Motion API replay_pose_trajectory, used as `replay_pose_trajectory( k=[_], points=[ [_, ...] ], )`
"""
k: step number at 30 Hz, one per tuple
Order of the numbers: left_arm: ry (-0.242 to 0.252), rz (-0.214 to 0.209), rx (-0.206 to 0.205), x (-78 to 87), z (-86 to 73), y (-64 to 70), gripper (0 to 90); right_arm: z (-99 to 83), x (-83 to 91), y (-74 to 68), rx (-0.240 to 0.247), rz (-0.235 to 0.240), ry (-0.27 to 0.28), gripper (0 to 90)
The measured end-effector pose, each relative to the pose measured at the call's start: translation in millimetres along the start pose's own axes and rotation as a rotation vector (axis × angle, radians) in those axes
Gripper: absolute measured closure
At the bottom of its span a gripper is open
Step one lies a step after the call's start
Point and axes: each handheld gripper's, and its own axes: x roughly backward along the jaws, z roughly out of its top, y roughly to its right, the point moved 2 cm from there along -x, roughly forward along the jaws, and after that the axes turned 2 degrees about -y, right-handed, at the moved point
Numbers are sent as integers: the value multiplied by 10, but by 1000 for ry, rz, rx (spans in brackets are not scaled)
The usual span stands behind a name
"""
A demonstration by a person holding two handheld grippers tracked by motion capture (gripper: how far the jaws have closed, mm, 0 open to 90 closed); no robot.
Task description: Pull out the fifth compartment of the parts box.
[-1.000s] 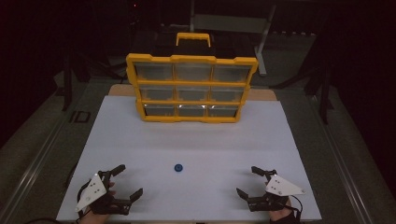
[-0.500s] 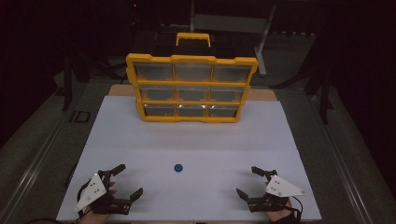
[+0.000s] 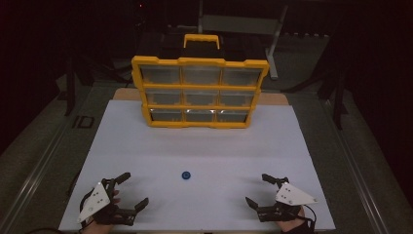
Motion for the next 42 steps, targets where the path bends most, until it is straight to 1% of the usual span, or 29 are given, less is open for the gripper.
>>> replay_pose_trajectory(
  k=[3,7,8,10,13,16,18,21,28,33,35,36,42],
  points=[
    [8,7,10,6,2,-13,0,36,10,-16,-4,0,0,89],
    [-2,3,4,-4,-8,-10,0,117,13,-20,31,-24,-15,89],
    [-2,3,4,-4,-8,-10,0,142,16,-11,39,-28,-16,89],
    [-5,4,-1,-8,-10,-9,0,196,23,14,38,-31,-16,89],
    [-2,8,6,-1,-10,-15,0,288,38,55,47,-37,-22,90],
    [0,6,10,-1,-13,-19,0,389,52,96,56,-34,-21,90],
    [-1,3,9,-2,-12,-18,0,458,55,116,74,-41,-21,90],
    [-3,3,8,-1,-11,-13,0,564,50,131,94,-39,-16,90],
    [-1,3,8,4,-7,-12,0,787,-2,177,158,-55,-15,91],
    [2,2,11,3,-6,-16,0,939,-28,230,188,-64,-7,91],
    [2,0,14,2,-6,-18,0,969,-34,234,191,-64,-5,91],
    [1,1,13,2,-7,-17,0,1021,-50,243,205,-67,-3,91],
    [5,1,14,4,-4,-15,0,1184,-128,256,234,-61,4,92]
  ],
)
